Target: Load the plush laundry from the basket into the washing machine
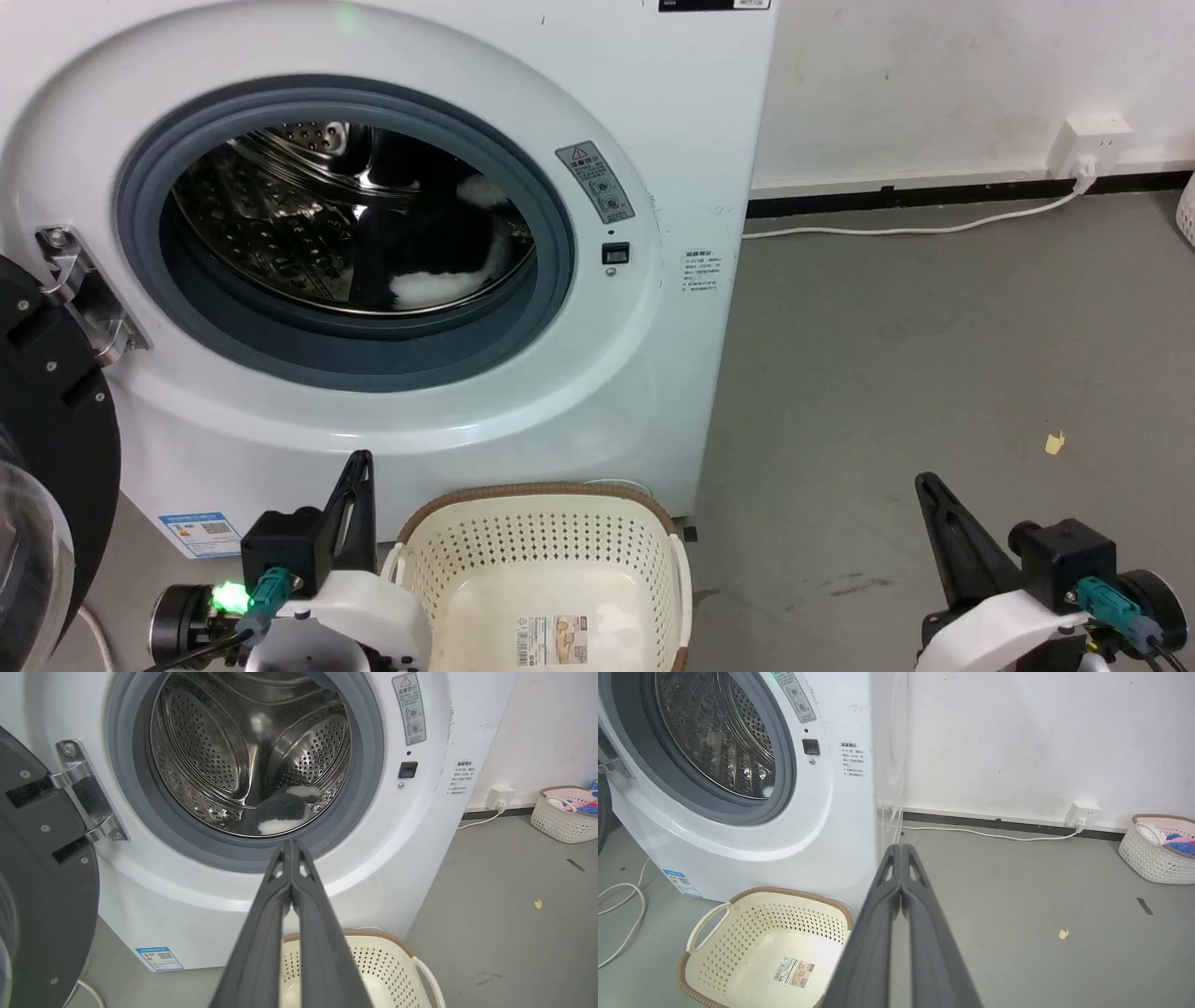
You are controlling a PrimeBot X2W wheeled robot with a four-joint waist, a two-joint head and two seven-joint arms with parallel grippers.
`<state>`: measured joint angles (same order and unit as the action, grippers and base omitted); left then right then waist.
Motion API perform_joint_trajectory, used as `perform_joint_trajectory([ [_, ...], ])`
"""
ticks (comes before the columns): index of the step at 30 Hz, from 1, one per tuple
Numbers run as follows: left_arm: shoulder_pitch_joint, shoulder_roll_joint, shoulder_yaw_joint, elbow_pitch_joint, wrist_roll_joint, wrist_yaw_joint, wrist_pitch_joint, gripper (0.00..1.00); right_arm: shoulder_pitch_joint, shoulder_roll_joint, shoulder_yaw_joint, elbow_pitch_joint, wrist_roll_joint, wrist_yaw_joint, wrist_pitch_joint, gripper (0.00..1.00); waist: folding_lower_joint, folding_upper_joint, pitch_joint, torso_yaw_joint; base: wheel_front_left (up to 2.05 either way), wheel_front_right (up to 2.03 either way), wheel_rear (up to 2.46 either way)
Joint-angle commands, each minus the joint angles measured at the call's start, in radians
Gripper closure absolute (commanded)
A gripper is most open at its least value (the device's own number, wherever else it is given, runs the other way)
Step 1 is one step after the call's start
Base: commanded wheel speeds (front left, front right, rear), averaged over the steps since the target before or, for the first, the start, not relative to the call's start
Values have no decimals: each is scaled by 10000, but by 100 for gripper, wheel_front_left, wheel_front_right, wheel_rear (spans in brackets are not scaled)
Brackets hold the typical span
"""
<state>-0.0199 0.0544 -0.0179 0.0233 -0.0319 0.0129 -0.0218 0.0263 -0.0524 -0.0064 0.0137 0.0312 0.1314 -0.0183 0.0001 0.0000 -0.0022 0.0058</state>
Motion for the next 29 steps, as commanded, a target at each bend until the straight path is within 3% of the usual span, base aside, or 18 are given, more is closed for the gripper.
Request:
perform_joint_trajectory([
  [1,157,-3,58,-89,127,-71,57,100,-172,21,27,-77,-116,-7,70,100,-1,0,3,-7,0,0,0],
  [29,199,-41,179,-233,319,-129,218,100,-263,22,64,-137,-312,-7,183,100,-1,0,22,-58,0,0,0],
])
